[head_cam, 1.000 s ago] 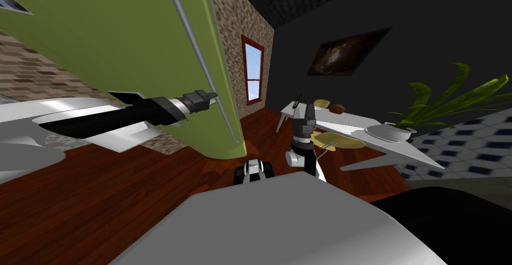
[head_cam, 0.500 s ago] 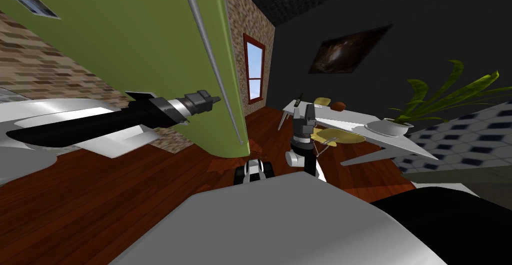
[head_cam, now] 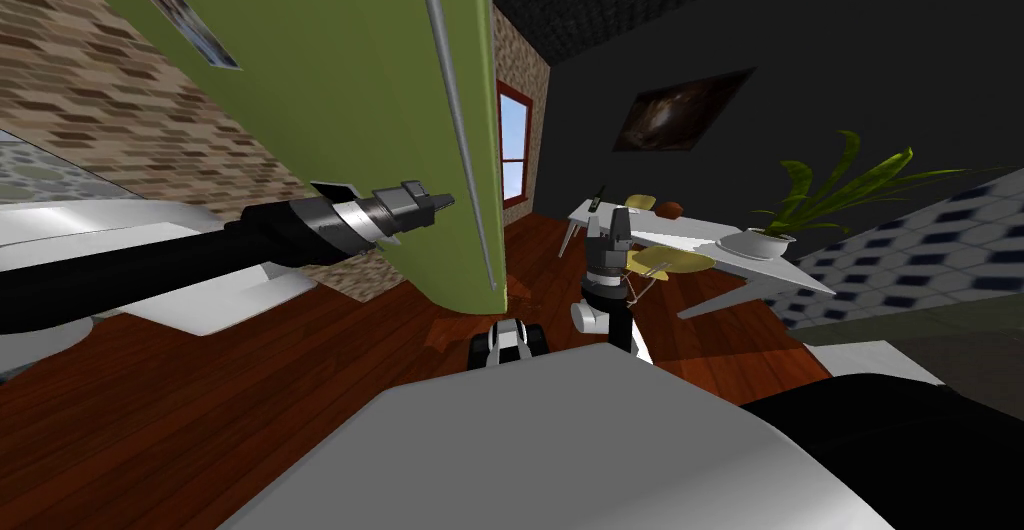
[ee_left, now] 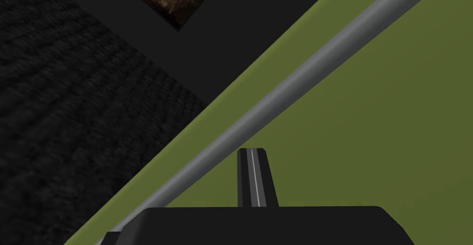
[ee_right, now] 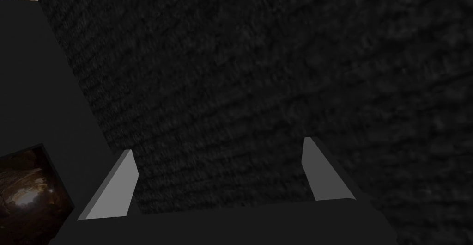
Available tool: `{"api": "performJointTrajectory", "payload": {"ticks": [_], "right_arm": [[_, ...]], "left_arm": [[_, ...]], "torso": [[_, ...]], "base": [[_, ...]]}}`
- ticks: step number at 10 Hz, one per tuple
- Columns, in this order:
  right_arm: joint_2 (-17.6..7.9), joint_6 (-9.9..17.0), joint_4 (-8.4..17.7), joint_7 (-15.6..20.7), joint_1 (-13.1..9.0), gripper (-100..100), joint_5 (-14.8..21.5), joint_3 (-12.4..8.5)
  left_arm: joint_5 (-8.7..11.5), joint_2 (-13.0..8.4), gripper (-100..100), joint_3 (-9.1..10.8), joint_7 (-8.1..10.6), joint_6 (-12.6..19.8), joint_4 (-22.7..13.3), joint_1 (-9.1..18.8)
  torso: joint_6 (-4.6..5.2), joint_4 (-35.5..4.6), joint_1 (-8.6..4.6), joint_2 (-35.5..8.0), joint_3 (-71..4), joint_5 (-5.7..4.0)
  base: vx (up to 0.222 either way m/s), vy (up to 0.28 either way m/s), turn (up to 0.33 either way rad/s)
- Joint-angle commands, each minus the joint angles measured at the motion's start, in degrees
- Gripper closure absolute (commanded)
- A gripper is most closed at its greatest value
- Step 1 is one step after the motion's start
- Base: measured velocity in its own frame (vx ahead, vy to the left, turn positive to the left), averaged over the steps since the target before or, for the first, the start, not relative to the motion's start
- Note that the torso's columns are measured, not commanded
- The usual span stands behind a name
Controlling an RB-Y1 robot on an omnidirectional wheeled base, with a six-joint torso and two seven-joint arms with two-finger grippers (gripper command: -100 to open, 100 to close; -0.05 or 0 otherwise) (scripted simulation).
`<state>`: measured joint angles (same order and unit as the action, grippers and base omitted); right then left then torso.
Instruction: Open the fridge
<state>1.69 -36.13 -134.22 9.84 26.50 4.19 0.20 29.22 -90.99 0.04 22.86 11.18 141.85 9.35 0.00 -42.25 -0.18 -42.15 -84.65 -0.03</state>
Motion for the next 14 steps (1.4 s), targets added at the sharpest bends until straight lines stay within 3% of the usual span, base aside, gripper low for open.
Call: {"api": "performJointTrajectory", "payload": {"ticks": [1, 2, 3, 4, 11, 12, 13, 14], "right_arm": [[0.0, 0.0, 0.0, 0.0, 0.0, 0, 0.0, 0.0], [0.0, 0.0, 0.0, 0.0, 0.0, 0, 0.0, 0.0], [0.0, 0.0, 0.0, 0.0, 0.0, 0, 0.0, 0.0], [0.0, 0.0, 0.0, 0.0, 0.0, 0, 0.0, 0.0], [0.0, 0.0, 0.0, 0.0, 0.0, 0, 0.0, 0.0], [0.0, 0.0, 0.0, 0.0, 0.0, 0, 0.0, 0.0], [0.0, 0.0, 0.0, 0.0, 0.0, 0, 0.0, 0.0], [0.0, 0.0, 0.0, 0.0, 0.0, 0, 0.0, 0.0]], "left_arm": [[0.4, -0.3, 100, -0.76, 0.42, -1.4, 2.9, 1.3], [0.7, -0.6, 100, -0.65, 0.65, -2.1, 4.3, 1.4], [0.2, -0.3, 100, -0.13, 0.20, -2.3, 3.1, 0.0], [1.9, -2.0, -100, 1.28, 1.82, -1.9, 3.8, 1.4], [7.8, -7.6, -100, 6.05, 7.35, 0.3, 5.3, 6.5], [7.4, -7.3, -100, 5.24, 6.97, 0.3, 5.2, 6.8], [7.5, -7.4, 0, 5.34, 7.16, 0.3, 5.2, 6.9], [7.5, -7.4, 0, 5.33, 7.14, 0.3, 5.2, 6.8]], "torso": [[0.01, 0.0, 0.00, 0.1, 0.0, -0.04], [0.00, 0.0, 0.18, -0.1, 0.0, 0.03], [-0.01, -0.1, 0.48, -0.3, 0.2, 0.12], [-0.01, 0.0, -0.04, -0.1, 0.1, 0.01], [0.04, -0.1, 0.18, -0.1, 0.1, 0.01], [0.02, 0.0, 0.16, -0.1, 0.0, 0.02], [0.01, 0.0, 0.13, -0.1, 0.1, 0.03], [0.00, 0.0, 0.12, -0.1, 0.1, 0.02]], "base": [[-0.106, 0.216, -0.038], [-0.156, 0.294, -0.038], [-0.077, 0.149, -0.021], [0.003, 0.045, 0.034], [0.033, 0.015, 0.023], [0.010, 0.013, 0.002], [0.000, 0.000, 0.000], [0.000, 0.000, 0.000]]}}
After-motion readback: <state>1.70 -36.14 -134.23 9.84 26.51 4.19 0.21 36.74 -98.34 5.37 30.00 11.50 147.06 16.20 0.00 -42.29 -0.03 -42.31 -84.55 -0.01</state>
